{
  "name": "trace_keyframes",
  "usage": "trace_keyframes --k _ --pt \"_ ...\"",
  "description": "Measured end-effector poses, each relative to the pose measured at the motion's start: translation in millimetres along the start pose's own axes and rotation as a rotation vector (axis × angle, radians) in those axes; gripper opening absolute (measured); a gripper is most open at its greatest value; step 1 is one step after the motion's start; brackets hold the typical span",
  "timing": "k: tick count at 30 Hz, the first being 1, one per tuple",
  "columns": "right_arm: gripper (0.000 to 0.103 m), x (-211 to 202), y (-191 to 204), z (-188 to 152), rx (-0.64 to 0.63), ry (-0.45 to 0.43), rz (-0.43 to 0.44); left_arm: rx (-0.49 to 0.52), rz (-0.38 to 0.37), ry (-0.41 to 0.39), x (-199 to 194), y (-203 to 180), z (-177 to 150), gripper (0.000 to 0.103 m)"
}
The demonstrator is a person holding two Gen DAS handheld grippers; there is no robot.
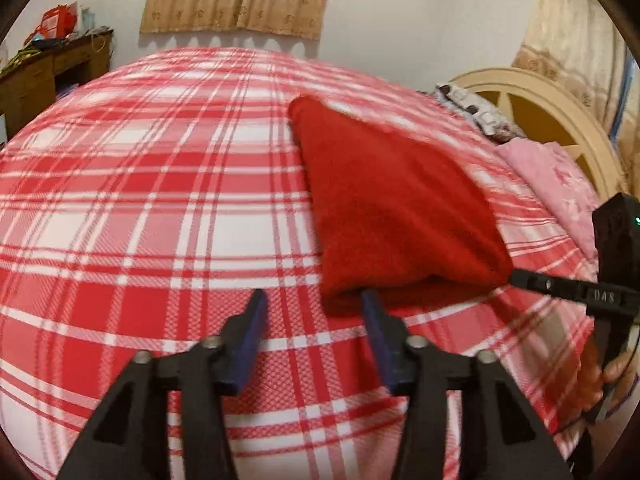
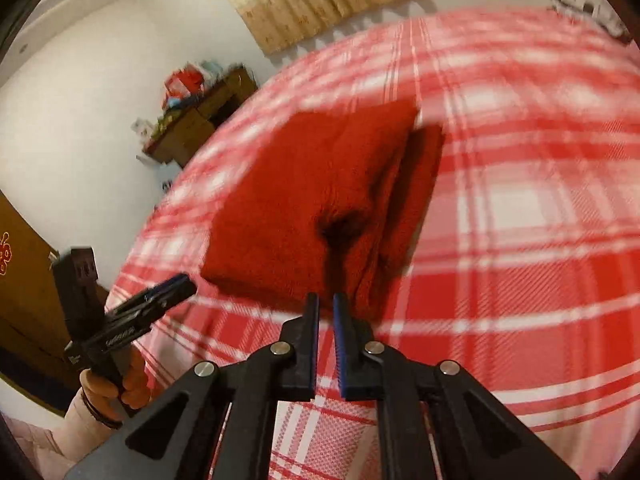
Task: Fold small clothes
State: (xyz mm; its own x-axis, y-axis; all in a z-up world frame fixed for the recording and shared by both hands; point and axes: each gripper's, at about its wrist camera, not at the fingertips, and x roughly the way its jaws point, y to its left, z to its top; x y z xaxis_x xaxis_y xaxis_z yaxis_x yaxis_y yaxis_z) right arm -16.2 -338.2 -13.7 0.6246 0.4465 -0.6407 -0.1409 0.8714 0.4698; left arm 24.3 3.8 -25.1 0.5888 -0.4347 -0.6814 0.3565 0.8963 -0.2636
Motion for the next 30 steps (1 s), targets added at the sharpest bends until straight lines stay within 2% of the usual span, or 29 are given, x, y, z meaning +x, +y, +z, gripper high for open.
trace_keyframes --k 3,5,8,11,13,14,15,18,22,25,27,28,30 --pt "0.007 -14.3 9.2 24.4 -0.053 -0.095 -0.060 0.014 -0.002 -0.059 -9.4 -3.1 19.9 0.065" --pt "0.007 -6.3 20.2 39.2 -0.093 -0.103 -0.082 0.039 0.026 -0.095 -3.8 -11.5 41.4 0.065" --pt "0.007 21.3 36.5 55.1 -0.125 -0.084 -0.051 0.056 0.087 -0.110 19.5 -22.2 64.9 0.065" --pt "0.007 57.3 47.5 51.3 -0.198 -0.032 -0.136 0.054 0.155 -0.061 53.5 -26.2 72.0 0.065" --pt "0.007 74.6 40.5 40.1 -0.221 0.031 -0.161 0.048 0.146 -0.011 67.7 -25.5 59.9 0.065" --pt "0.007 75.9 31.5 28.5 -0.238 0.027 -0.143 0.057 0.135 -0.006 69.5 -26.3 51.4 0.066" --pt "0.007 69.1 26.1 23.1 -0.252 -0.012 -0.121 0.071 0.134 -0.005 69.1 -27.6 43.5 0.068" --pt "0.006 53.9 1.3 21.8 -0.170 -0.030 -0.100 0.124 0.176 -0.013 66.5 -31.0 22.0 0.085" --pt "0.006 50.8 -24.8 27.4 -0.010 -0.024 -0.001 0.036 0.133 0.032 65.9 -13.9 22.3 0.097" --pt "0.007 41.2 -26.1 29.5 0.052 -0.036 0.028 0.002 0.114 0.050 59.6 -8.7 25.1 0.098" --pt "0.008 29.1 -25.1 33.0 0.079 -0.079 0.005 0.015 0.113 0.037 47.4 -10.4 28.9 0.096" --pt "0.012 24.8 -24.4 36.6 0.090 -0.101 -0.008 0.023 0.109 0.027 42.7 -11.5 31.1 0.096" --pt "0.037 16.7 -26.4 46.4 0.116 -0.152 -0.026 0.037 0.106 -0.010 33.3 -14.4 42.9 0.096"
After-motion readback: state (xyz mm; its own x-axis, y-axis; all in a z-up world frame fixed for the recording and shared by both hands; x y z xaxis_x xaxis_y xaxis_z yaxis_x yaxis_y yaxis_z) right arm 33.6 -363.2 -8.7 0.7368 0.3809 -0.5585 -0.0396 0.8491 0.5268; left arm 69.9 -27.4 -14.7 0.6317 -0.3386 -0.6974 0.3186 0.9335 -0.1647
